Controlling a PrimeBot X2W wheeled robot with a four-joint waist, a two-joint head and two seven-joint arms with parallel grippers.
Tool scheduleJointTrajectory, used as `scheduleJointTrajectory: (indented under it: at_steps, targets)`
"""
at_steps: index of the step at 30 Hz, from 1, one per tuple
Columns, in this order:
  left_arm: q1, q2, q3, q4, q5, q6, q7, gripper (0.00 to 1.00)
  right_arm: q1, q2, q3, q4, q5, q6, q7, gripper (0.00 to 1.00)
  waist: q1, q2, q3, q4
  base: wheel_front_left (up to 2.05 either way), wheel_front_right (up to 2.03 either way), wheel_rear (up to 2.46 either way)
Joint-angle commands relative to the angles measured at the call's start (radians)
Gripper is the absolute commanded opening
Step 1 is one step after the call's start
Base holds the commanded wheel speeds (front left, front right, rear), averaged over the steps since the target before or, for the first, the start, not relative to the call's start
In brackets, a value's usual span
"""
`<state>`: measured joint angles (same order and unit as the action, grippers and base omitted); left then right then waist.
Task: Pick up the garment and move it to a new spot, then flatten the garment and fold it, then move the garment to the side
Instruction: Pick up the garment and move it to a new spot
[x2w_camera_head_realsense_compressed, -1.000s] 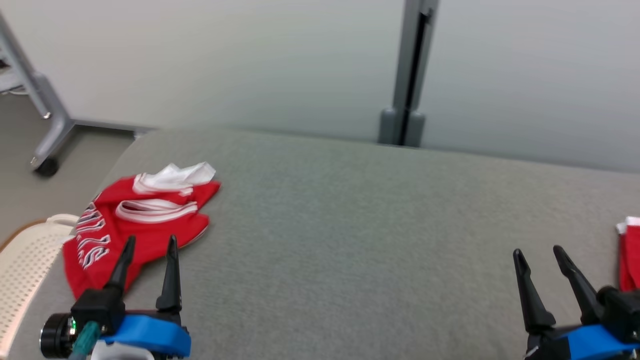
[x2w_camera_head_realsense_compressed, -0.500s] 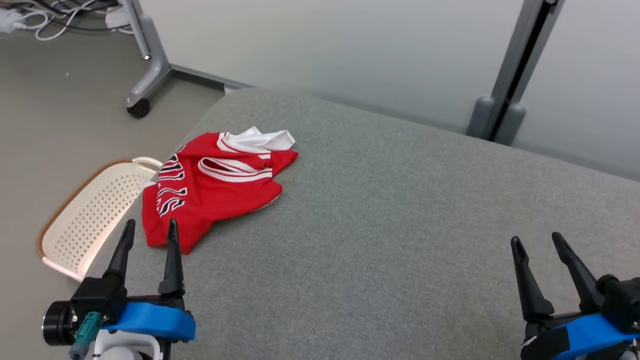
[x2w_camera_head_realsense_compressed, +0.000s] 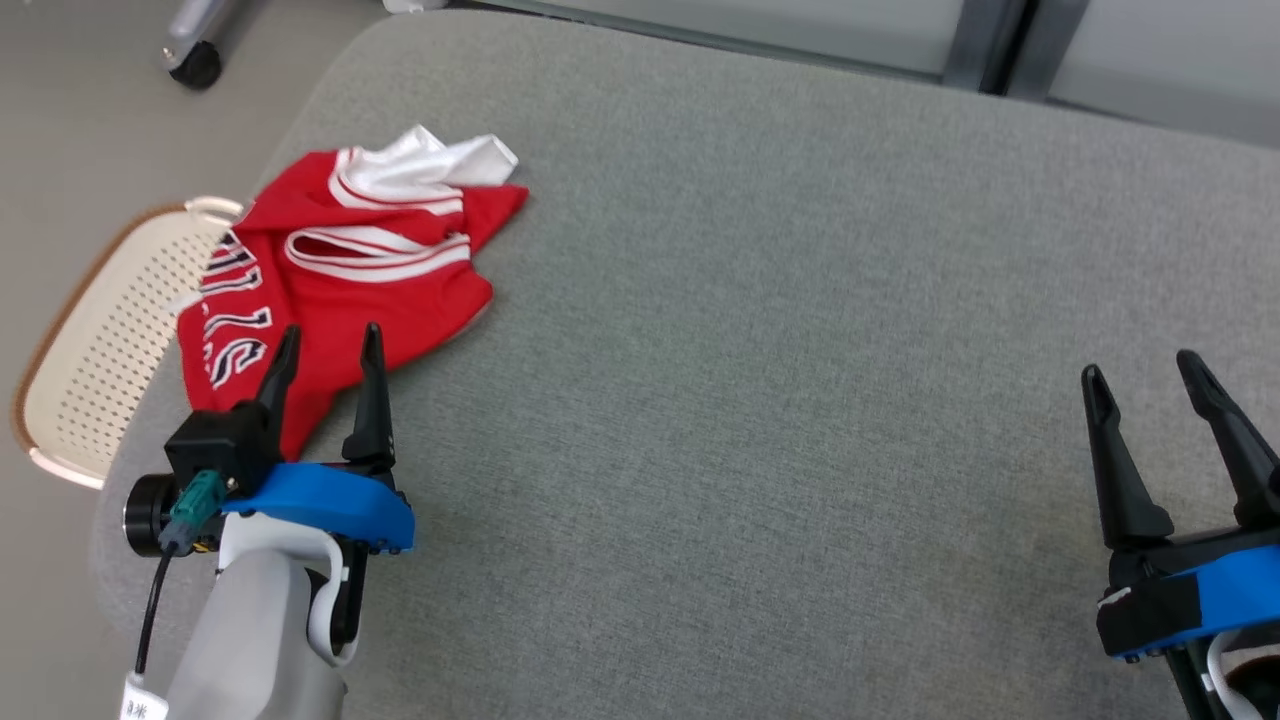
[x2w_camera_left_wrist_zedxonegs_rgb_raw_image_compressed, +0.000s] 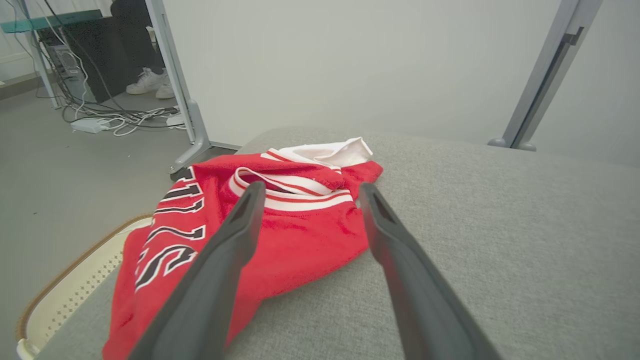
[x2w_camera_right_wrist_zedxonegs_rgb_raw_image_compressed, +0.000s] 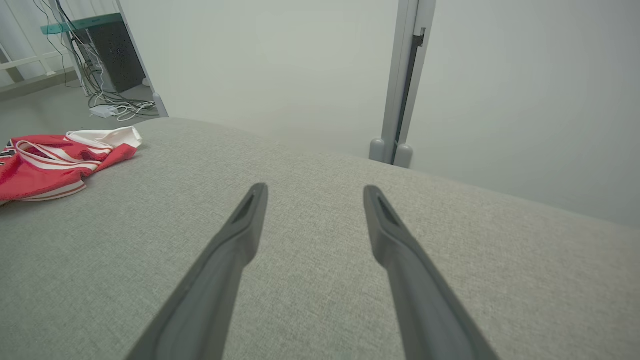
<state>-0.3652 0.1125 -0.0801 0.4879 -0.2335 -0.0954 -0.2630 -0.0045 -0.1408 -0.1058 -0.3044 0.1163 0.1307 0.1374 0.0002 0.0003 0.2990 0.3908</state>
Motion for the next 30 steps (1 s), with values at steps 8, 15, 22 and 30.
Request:
scheduleJointTrajectory:
  at_steps: [8, 15, 22, 30]
  targets:
    - [-0.200, 0.022, 0.018, 0.367, -0.049, -0.029, -0.002, 1.00, -0.072, -0.027, -0.009, -0.023, -0.008, 0.000, 0.005, 1.00, -0.0002, -0.0003, 0.115, -0.037, 0.00, 0.00, 0.00]
    - [-0.331, 0.026, 0.000, 0.595, -0.096, -0.036, 0.010, 0.98, -0.090, -0.036, -0.030, -0.031, -0.016, 0.000, 0.010, 1.00, -0.0002, -0.0003, 0.153, -0.052, 0.00, 0.00, 0.00]
    - [-0.376, 0.036, -0.070, 0.641, -0.162, -0.035, 0.016, 0.00, -0.091, -0.024, -0.046, -0.035, -0.015, 0.000, -0.001, 1.00, -0.0002, -0.0003, 0.126, -0.049, 0.00, 0.00, 0.00]
    - [-0.312, 0.107, -0.036, 0.462, -0.172, -0.034, -0.002, 0.00, -0.052, -0.007, -0.038, 0.000, -0.003, 0.000, -0.037, 1.00, -0.0002, -0.0003, 0.003, -0.055, 0.00, 0.00, 0.00]
